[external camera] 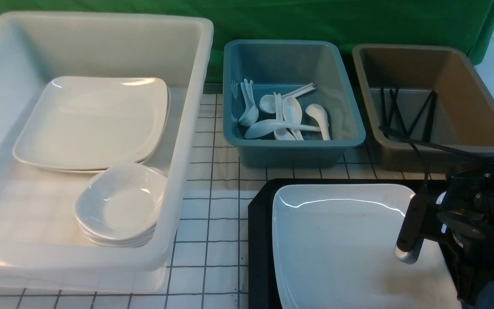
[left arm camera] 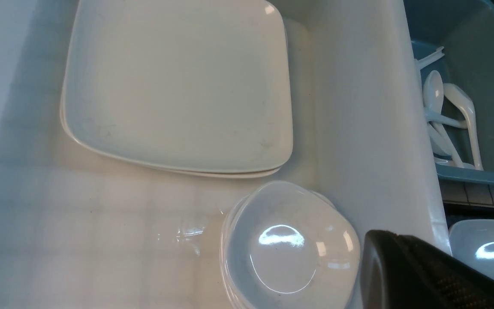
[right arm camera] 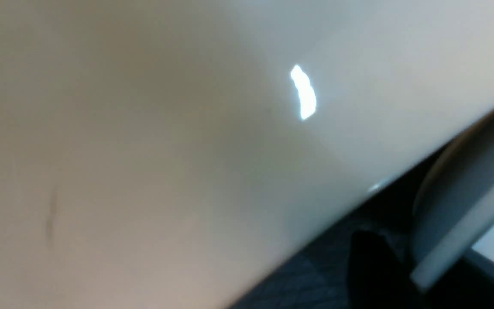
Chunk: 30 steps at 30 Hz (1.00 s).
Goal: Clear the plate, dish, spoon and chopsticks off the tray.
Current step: Use the right arm to grab a small plate from the dinner plate, then use the right arm to put the small plate into the large storage box on the left
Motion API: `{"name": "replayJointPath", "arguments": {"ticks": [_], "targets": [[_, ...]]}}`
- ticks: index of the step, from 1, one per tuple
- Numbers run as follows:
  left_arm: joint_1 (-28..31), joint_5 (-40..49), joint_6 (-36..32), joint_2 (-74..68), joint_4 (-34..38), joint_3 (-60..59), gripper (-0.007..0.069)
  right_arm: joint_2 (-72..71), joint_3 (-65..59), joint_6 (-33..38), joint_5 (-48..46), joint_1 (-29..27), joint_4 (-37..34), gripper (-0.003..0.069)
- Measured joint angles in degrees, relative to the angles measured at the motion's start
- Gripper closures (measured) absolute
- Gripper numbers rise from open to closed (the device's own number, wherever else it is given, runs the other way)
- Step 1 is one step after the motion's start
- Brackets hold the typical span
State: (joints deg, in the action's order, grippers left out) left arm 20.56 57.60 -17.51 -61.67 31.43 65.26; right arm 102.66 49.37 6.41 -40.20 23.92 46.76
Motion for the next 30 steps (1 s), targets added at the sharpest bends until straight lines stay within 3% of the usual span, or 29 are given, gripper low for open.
{"name": "replayJointPath", "arguments": {"ticks": [8, 13, 23, 27, 28, 30], "targets": [[-1.63, 0.0, -0.13, 0.0, -0.23, 0.0, 0.0625, -6.13, 0.32, 0.19, -3.31, 0.27, -0.45, 0.0577], [-5.92, 0.0, -0.13, 0.0, -3.32, 0.0, 0.0625, -17.31, 0.32, 0.66, -8.04, 0.27, -5.99, 0.0577], [-6.59, -0.07, -0.13, 0.0, -3.46, 0.0, 0.0625, -37.02, 2.7, 3.18, -15.91, 0.27, -23.12, 0.0577], [-6.59, -2.63, 1.03, 0.0, -2.62, 0.0, 0.0625, -42.64, 10.18, 10.38, -13.83, 0.21, -46.76, 0.0577], [-6.59, -3.13, 1.02, 0.0, -2.24, 0.0, 0.0625, -42.76, 11.33, 13.24, -13.08, 0.21, -51.46, 0.0577], [-6.59, -4.08, 1.04, 0.0, -1.26, 0.0, 0.0625, -42.3, 13.53, 23.09, -11.95, 0.28, -68.17, 0.0577]]}}
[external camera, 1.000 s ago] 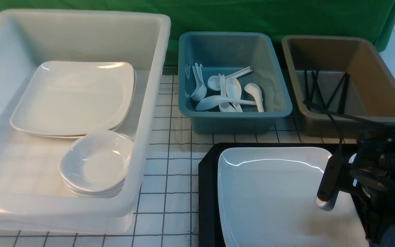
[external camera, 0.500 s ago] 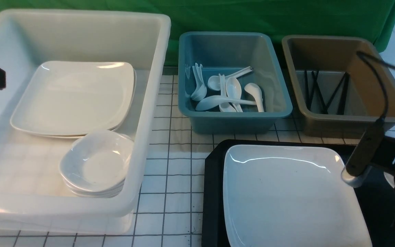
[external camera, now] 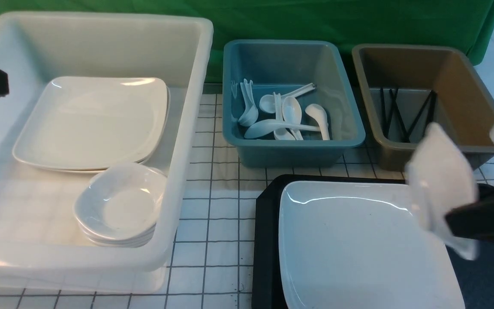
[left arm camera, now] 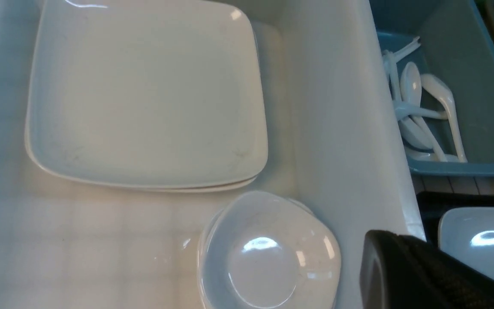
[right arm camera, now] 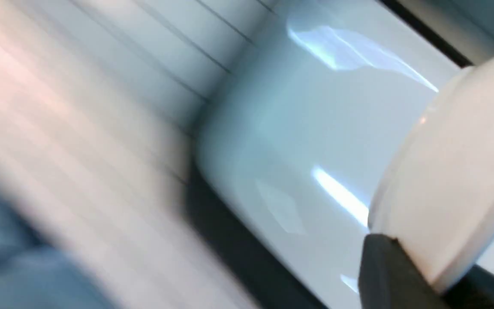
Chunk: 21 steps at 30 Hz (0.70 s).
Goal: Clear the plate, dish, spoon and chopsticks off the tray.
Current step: Use the right arm to put the small plate into the large storage box on the left
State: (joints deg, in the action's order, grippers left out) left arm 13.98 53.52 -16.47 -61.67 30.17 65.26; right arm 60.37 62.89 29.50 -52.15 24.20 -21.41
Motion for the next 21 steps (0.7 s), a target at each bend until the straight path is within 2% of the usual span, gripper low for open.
{"name": "replayJointPath", "arguments": {"ticks": [1, 4, 6, 7, 8, 9, 12, 15, 21], "targets": [[0.0, -0.43, 0.12, 0.0, 0.22, 0.0, 0.0625, 0.84, 0.83, 5.3, 0.19, 0.29, -8.46, 0.0577], [0.0, -1.09, 0.12, 0.0, 0.43, 0.0, 0.0624, 4.92, 3.0, 16.76, 1.15, 2.9, -26.34, 0.0577], [0.0, -1.07, 0.12, 0.0, 0.43, 0.0, 0.0624, 9.48, 5.57, 20.35, 3.45, 7.13, -31.52, 0.0577], [0.0, -1.07, 0.12, 0.0, 0.43, 0.0, 0.0624, 9.51, 5.86, 20.56, 3.69, 7.58, -31.8, 0.0577], [0.0, -1.07, 0.12, 0.0, 0.43, 0.0, 0.0624, 13.5, 7.94, 21.81, 5.42, 10.83, -32.56, 0.0577], [0.0, -1.07, 0.12, 0.0, 0.43, 0.0, 0.0624, 14.61, 8.57, 22.16, 5.85, 11.78, -32.56, 0.0577], [0.0, -1.07, 0.19, 0.0, 0.26, 0.0, 0.0622, 24.33, 15.5, 24.06, 8.39, 19.5, -30.57, 0.0577], [0.0, 0.13, 0.19, 0.0, -0.68, 0.0, 0.0621, 33.56, 22.8, 23.85, 9.29, 24.17, -24.86, 0.0577], [0.0, 1.62, 0.26, 0.0, -1.8, 0.0, 0.062, 47.65, 35.9, 20.7, 12.62, 30.31, -4.14, 0.0577]]}}
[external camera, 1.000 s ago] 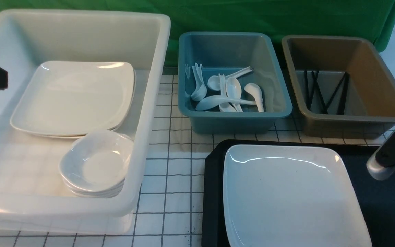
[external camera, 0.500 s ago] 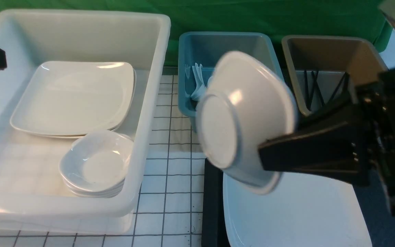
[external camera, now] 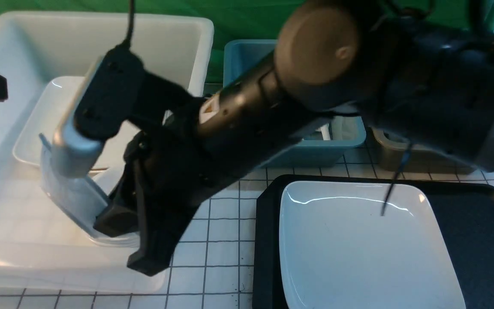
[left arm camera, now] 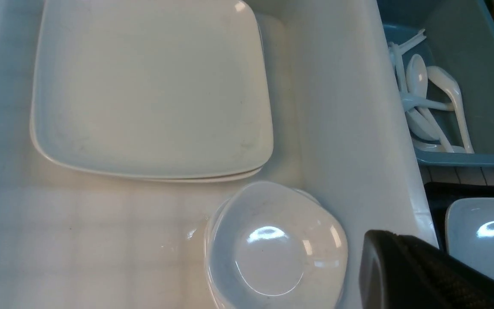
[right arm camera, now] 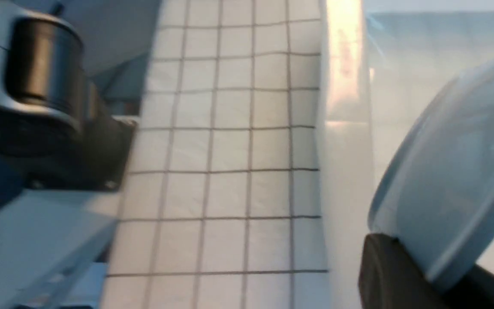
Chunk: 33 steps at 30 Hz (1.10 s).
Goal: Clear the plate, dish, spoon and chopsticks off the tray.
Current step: Use the right arm to put the small plate into the large storage box on the left
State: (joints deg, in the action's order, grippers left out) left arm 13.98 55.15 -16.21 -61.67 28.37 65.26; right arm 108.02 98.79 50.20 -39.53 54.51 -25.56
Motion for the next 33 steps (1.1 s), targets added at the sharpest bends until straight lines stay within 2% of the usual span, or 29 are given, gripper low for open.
{"name": "replayJointPath", "arguments": {"ticks": [7, 15, 18, 19, 22, 25, 29, 33], "targets": [[0.0, 0.0, 0.16, 0.0, 0.0, 0.0, 0.062, 7.79, 3.01, -0.17, 6.47, 2.67, 14.46, 0.0577], [0.0, 0.06, 1.28, 0.0, 0.0, 0.0, 0.062, 11.53, 3.01, -1.52, 9.96, 2.89, 17.07, 0.0548], [0.0, 0.82, 1.66, 0.0, 0.0, 0.0, 0.062, 11.74, 3.07, -4.52, 10.32, 2.89, 17.22, 0.0463], [0.0, 0.89, 1.66, 0.0, 0.0, 0.0, 0.062, 11.74, 3.07, -4.67, 10.42, 2.89, 17.22, 0.0456], [0.0, 1.94, 1.79, 0.0, 0.28, 0.0, 0.062, 11.69, 3.18, -7.61, 10.54, 2.89, 17.22, 0.0362], [0.0, 2.4, 1.79, 0.0, 1.31, 0.0, 0.062, 11.18, 3.18, -9.8, 9.03, 2.89, 17.88, 0.0322], [0.0, 2.48, 1.79, 0.0, 1.55, 0.0, 0.062, 8.44, 3.18, -12.33, 5.19, 2.89, 19.31, 0.0333], [0.0, 2.48, 1.79, 0.0, 1.72, 0.0, 0.062, 0.92, 3.18, -15.91, -4.02, 2.89, 22.43, 0.0457]]}}
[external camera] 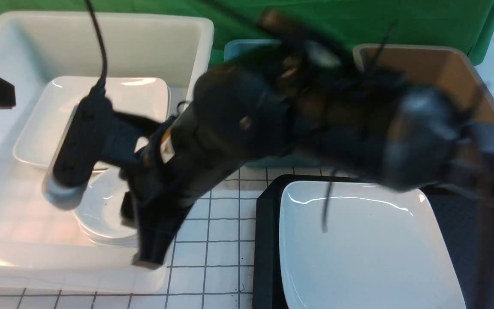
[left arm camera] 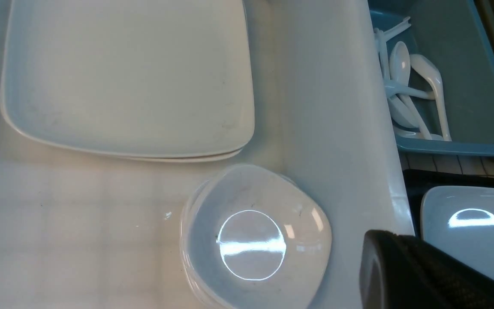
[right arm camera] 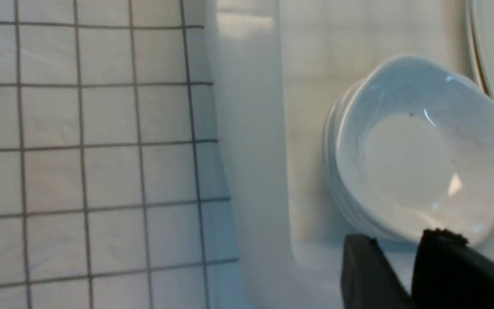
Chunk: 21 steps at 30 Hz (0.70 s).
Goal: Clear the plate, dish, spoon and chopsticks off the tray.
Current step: Use the right arm to put the small plate into the large storage box on the left, then use the left arm to grab a plate from the dinner plate
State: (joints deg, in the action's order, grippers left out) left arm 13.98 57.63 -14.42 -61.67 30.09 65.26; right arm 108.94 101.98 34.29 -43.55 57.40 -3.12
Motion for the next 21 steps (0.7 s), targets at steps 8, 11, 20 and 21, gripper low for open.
{"name": "replayJointPath", "arguments": {"ticks": [8, 11, 20, 21], "targets": [[0.0, 2.68, 0.0, 0.0, 6.07, 0.0, 0.0617, -17.75, -0.13, -11.2, -21.41, -0.57, 12.27, 0.0629], [0.0, 4.47, -0.23, 0.0, 9.3, 0.0, 0.0609, -24.56, -0.92, -17.14, -21.41, -2.46, 16.64, 0.0629], [-6.5, 6.17, -1.68, 0.0, 11.38, 0.0, 0.0557, -49.25, -12.53, -34.65, -21.41, -15.75, 19.99, 0.0629], [-8.08, 4.95, -1.68, 0.0, 10.94, 0.0, 0.0549, -52.17, -16.54, -36.91, -21.41, -17.75, 20.01, 0.0629]]}}
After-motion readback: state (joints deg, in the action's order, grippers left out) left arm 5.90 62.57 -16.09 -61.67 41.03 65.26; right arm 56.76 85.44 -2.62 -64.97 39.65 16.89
